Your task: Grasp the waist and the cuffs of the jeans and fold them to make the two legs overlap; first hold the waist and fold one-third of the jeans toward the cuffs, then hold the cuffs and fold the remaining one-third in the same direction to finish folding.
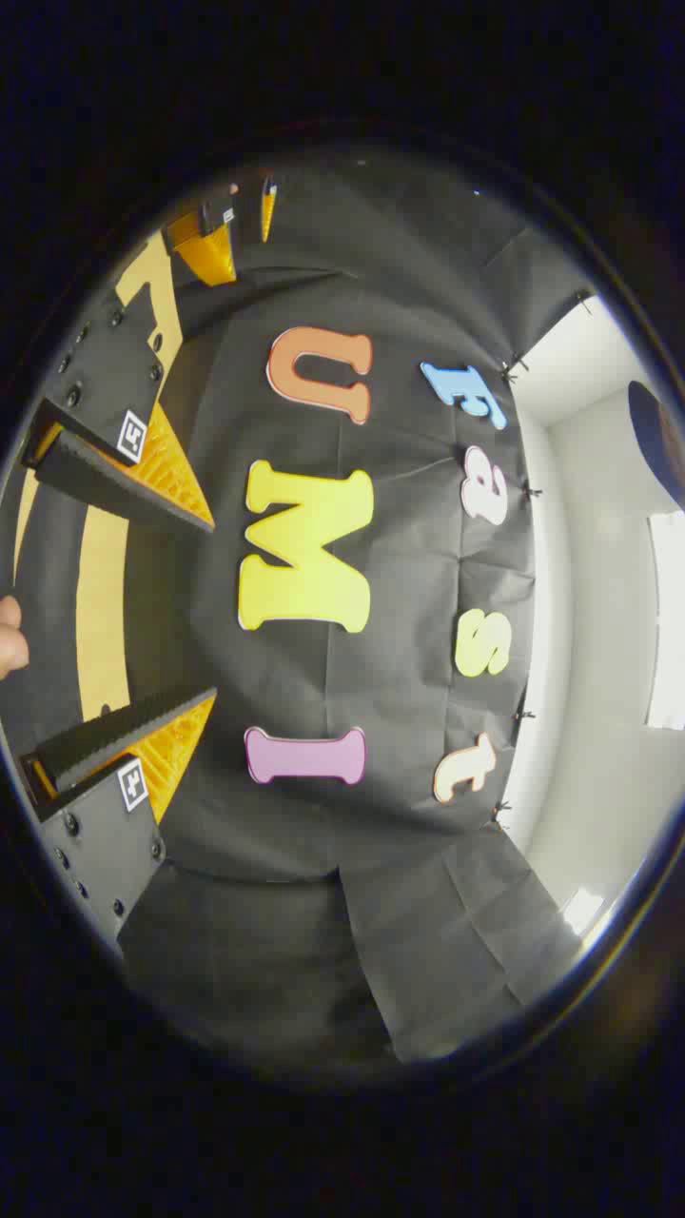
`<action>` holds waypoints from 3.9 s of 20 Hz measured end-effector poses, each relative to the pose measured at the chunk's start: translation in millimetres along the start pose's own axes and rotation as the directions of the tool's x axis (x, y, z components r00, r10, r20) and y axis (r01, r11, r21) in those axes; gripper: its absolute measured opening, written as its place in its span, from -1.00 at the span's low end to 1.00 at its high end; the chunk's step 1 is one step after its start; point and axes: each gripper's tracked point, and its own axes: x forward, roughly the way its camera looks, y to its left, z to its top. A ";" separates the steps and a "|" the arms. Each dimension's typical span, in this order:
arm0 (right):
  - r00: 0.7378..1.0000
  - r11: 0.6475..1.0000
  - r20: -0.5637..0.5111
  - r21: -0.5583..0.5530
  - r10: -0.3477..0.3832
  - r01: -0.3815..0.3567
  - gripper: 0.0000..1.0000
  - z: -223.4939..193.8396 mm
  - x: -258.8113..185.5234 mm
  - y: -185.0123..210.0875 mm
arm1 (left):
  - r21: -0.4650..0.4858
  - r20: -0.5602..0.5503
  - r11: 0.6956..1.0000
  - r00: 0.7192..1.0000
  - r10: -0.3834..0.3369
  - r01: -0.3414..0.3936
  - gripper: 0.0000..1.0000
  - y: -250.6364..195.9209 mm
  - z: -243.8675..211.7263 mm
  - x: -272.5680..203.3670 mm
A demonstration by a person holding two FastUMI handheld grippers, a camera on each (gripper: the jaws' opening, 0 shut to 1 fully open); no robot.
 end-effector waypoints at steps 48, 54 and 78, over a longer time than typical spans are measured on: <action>0.974 0.999 -0.221 0.020 0.044 -0.040 0.90 -81.7 11.4 0.1 | -0.488 -0.865 0.216 0.502 0.013 -0.846 0.99 140.1 -240.7 -231.3; 0.968 1.000 -0.250 -0.009 -0.009 0.007 0.90 -89.2 8.5 -28.2 | -0.443 -0.896 0.067 0.444 -0.003 -0.894 0.99 145.9 -270.1 -227.8; 0.903 0.981 -0.396 0.031 -0.163 0.191 0.90 -126.7 -6.1 -105.8 | -0.452 -0.892 0.083 0.451 -0.034 -0.888 -0.89 158.1 -293.3 -202.6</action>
